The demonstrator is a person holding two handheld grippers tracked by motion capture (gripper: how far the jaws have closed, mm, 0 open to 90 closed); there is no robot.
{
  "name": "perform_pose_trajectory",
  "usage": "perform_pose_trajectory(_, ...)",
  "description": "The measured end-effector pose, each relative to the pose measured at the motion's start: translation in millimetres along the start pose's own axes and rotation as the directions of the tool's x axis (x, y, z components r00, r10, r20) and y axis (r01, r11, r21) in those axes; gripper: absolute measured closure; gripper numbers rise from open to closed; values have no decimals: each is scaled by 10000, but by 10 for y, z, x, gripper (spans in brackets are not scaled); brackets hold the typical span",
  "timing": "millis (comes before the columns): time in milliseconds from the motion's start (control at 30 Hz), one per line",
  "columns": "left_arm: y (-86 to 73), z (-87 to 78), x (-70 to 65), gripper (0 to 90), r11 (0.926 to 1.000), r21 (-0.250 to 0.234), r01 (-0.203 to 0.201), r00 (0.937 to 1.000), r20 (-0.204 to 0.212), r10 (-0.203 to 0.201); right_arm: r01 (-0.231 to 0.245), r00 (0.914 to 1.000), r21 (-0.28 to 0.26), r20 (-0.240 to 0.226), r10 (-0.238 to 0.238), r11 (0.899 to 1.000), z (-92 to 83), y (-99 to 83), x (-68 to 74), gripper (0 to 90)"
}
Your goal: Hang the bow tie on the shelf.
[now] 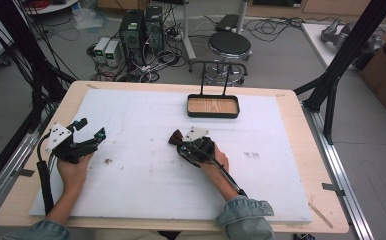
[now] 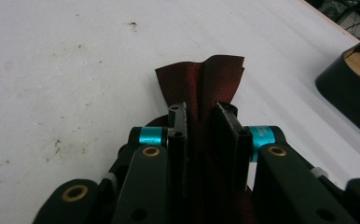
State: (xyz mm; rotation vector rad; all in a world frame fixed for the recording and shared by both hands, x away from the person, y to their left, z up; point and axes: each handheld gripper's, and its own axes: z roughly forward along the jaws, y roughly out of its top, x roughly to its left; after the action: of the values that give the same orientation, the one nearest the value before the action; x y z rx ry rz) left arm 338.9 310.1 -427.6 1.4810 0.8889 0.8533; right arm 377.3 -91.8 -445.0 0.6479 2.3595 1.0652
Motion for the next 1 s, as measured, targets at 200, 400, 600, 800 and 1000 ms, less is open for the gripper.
perform_pose_trajectory(200, 0, -1, -1, 230, 10000, 9, -5, 10000, -3, 5, -547, 9985, -558, 15, 549, 9969, -107, 46, -51, 762)
perform_pose_trajectory(400, -4, 5, -3, 230, 10000, 10, 5, 10000, 0, -5, -838, 9964, -1054, 53, 849, 9909, -206, 131, -106, 762)
perform_pose_trajectory(600, -6, 4, -1, 231, 10000, 40, 66, 10000, 29, -66, -951, 9954, -1594, -18, 961, 9826, -289, 245, -155, 762)
perform_pose_trajectory(800, -6, 7, -5, 231, 10000, 58, 22, 10000, 68, -22, -1182, 9929, -2009, -81, 1190, 9725, -391, 340, -249, 762)
perform_pose_trajectory(1000, -7, 9, -4, 231, 10000, 63, 19, 10000, 85, -19, -1324, 9912, -2526, -246, 1304, 9585, -530, 515, -345, 762)
